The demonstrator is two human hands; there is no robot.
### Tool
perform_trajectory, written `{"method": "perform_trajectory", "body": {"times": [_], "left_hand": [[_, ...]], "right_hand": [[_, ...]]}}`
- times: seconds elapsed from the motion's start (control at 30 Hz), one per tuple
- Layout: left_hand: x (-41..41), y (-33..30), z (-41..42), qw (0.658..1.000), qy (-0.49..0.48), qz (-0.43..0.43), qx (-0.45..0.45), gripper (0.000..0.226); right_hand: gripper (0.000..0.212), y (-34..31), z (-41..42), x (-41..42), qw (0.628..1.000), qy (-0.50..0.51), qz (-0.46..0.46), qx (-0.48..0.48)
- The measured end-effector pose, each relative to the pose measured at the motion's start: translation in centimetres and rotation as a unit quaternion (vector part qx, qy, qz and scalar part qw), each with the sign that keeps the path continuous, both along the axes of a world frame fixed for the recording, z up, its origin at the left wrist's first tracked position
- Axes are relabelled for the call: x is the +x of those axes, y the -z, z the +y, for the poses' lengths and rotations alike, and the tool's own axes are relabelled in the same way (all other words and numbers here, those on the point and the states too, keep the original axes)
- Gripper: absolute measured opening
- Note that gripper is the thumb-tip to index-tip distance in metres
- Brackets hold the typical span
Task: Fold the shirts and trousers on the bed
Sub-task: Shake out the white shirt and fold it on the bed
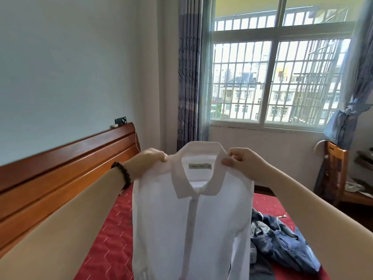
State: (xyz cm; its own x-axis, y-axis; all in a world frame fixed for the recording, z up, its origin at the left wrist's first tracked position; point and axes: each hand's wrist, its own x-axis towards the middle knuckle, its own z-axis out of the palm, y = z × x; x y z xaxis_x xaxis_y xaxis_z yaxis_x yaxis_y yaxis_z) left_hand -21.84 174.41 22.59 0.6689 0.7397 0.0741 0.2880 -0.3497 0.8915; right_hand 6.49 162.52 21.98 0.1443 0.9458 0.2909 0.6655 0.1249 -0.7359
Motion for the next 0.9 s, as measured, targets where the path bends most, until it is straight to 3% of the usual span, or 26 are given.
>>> {"method": "perform_trajectory", "body": {"times": [0.07,0.17,0.27,0.37,0.47,0.6,0.7,0.77,0.83,0.9], "left_hand": [[-0.3,0.1,-0.5,0.999,0.002,0.011,-0.043,0.051],[0.4,0.5,-1.2,0.993,-0.029,0.094,0.065,0.066],[2.4,1.5,-1.6,0.975,-0.168,-0.007,0.147,0.046],[4.4,2.0,-2.7,0.948,-0.238,-0.118,0.176,0.046],[5.5,2.2,-3.6,0.954,-0.2,-0.16,0.159,0.045],[6.4,2.5,-4.6,0.951,-0.153,-0.169,0.211,0.034],[6.5,2.6,-5.1,0.968,-0.089,-0.136,0.193,0.028],[6.3,2.7,-5.2,0.977,-0.052,-0.108,0.178,0.041],[5.9,2.7,-4.7,0.977,-0.053,-0.106,0.176,0.043],[5.5,2.6,-4.0,0.977,-0.062,-0.118,0.164,0.032]], "right_hand": [[0.022,-0.2,-0.2,-0.2,0.999,-0.001,0.035,0.001],[0.032,-0.5,0.3,-1.3,0.999,0.04,-0.004,0.02],[0.043,-0.1,1.3,-3.3,0.984,0.115,-0.083,0.109],[0.039,0.3,1.9,-5.7,0.975,0.149,-0.061,0.156],[0.029,0.7,2.3,-7.6,0.983,0.122,0.027,0.135],[0.023,0.8,1.8,-9.6,0.973,0.05,0.21,0.083],[0.024,0.0,1.0,-10.0,0.956,-0.005,0.291,0.044],[0.028,-0.6,0.4,-9.6,0.935,-0.059,0.349,0.015],[0.028,-0.7,0.2,-8.9,0.944,-0.085,0.32,0.004],[0.014,-0.7,0.5,-7.9,0.984,-0.042,0.161,0.056]]}}
